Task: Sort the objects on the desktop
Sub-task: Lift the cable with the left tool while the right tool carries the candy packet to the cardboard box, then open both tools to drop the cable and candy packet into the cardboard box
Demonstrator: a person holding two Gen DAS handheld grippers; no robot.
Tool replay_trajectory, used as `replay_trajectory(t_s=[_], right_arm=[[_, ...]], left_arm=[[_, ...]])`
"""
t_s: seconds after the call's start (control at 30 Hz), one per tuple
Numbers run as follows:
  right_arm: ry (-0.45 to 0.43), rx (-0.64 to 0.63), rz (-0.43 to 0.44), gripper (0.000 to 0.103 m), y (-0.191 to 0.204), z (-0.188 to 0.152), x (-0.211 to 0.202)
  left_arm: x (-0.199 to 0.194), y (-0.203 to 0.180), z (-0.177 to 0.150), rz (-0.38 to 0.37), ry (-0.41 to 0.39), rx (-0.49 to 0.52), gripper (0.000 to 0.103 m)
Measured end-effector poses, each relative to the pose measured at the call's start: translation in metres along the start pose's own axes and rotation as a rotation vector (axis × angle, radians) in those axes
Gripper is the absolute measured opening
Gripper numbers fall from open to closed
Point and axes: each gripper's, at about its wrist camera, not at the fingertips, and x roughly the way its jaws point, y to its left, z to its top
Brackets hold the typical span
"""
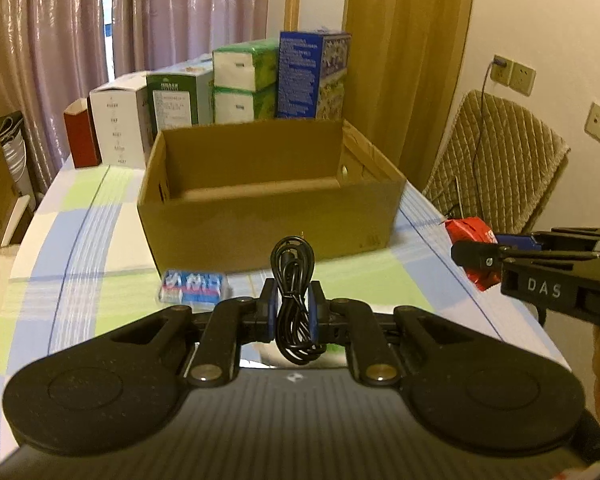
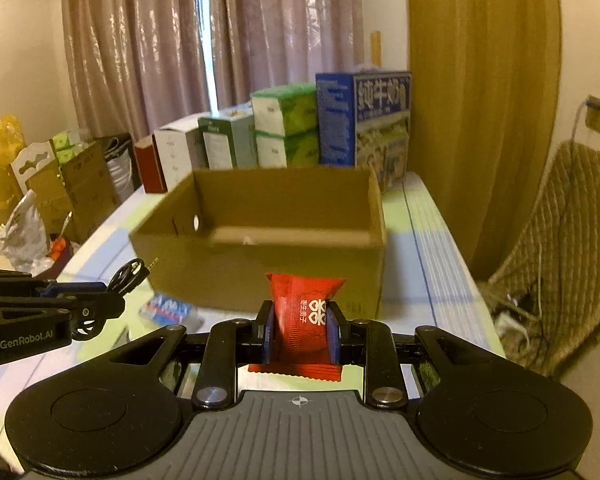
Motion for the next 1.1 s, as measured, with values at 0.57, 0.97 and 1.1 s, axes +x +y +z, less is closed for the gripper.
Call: replay_trajectory(t_s=[0.57,0.97,1.1], right_arm=[[0.069,0.041,0.048,0.023,-0.028,0.091,0.151],[0.148,0.054,0.042,0.023,-0.037,0.074,0.199],[0.153,0.05,0.042,0.023,-0.034,0.074,0.202]], left_arm=[[0.134,0.068,0.115,-0.002,-0.001,-0.038,0.012],[0.194,0.092,0.114,-0.024,0.04,-0.105,0.021],[0.185,0.098,0.111,-0.016,0.032,-0.108,0.021]])
